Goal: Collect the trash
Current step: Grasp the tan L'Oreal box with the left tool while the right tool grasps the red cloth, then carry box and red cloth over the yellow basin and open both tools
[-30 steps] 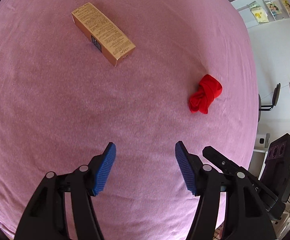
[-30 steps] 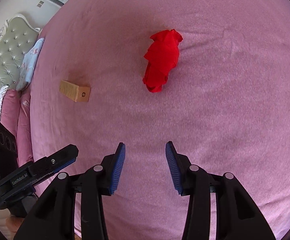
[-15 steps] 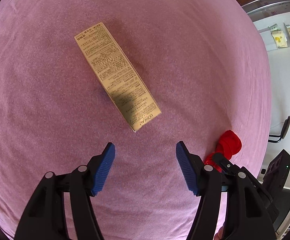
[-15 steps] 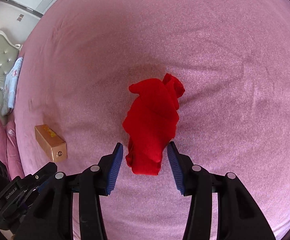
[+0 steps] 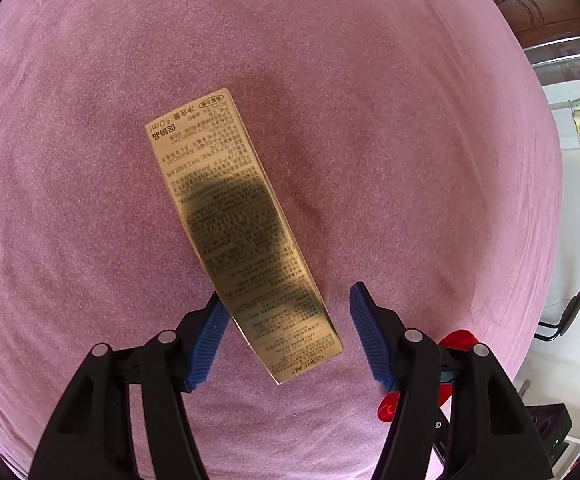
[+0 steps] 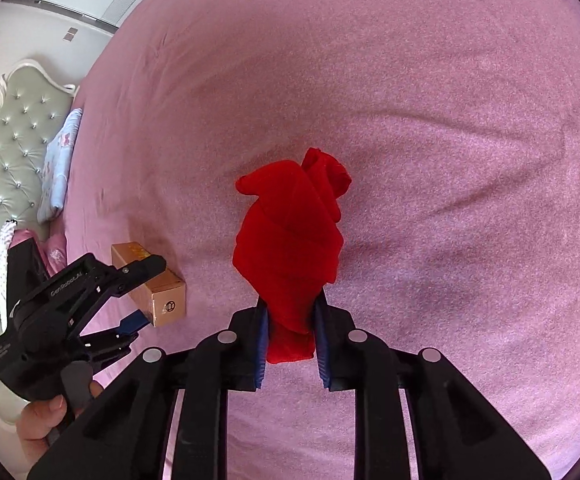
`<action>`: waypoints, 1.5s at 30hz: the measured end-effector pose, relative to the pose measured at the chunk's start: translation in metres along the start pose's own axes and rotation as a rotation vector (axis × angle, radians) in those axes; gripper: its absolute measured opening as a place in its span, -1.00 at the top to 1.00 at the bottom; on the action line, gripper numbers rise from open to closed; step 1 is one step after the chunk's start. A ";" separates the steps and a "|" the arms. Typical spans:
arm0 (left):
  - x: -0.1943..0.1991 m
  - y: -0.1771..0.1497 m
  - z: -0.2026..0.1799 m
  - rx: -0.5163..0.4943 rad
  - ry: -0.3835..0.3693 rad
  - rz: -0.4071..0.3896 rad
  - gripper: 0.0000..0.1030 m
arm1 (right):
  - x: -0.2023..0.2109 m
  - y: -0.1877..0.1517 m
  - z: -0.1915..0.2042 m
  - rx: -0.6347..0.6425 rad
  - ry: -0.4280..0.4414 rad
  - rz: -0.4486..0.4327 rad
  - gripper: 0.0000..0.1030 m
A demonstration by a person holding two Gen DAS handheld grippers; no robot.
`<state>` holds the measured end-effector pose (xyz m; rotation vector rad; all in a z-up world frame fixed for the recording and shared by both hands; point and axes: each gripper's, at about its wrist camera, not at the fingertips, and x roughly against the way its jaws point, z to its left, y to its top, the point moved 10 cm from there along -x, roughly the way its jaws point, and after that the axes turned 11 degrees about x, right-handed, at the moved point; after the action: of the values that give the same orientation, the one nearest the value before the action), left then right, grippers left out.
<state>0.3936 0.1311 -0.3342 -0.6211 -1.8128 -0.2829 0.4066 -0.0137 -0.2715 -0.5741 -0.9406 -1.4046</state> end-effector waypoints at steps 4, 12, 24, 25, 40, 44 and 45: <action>-0.004 -0.003 0.002 -0.001 -0.021 -0.005 0.08 | -0.001 -0.014 0.008 0.013 0.027 0.016 0.62; -0.001 -0.041 0.017 -0.115 -0.051 0.052 0.23 | 0.006 -0.060 0.017 0.071 0.004 0.070 0.62; 0.022 -0.155 0.102 -0.225 -0.044 0.204 0.27 | 0.049 -0.154 0.009 0.054 -0.019 0.113 0.62; 0.024 -0.165 0.109 -0.232 -0.042 0.215 0.28 | 0.052 -0.162 0.009 0.046 -0.017 0.115 0.62; 0.066 -0.285 0.199 -0.294 -0.130 0.365 0.28 | 0.092 -0.317 0.015 -0.059 0.022 0.164 0.62; 0.082 -0.312 0.220 -0.355 -0.135 0.393 0.28 | 0.108 -0.346 0.015 -0.102 0.020 0.141 0.62; 0.086 -0.317 0.224 -0.372 -0.135 0.400 0.28 | 0.112 -0.353 0.015 -0.112 0.016 0.131 0.62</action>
<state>0.0209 -0.0006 -0.2908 -1.2707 -1.7278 -0.3140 0.0500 -0.1081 -0.2378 -0.6945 -0.8007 -1.3474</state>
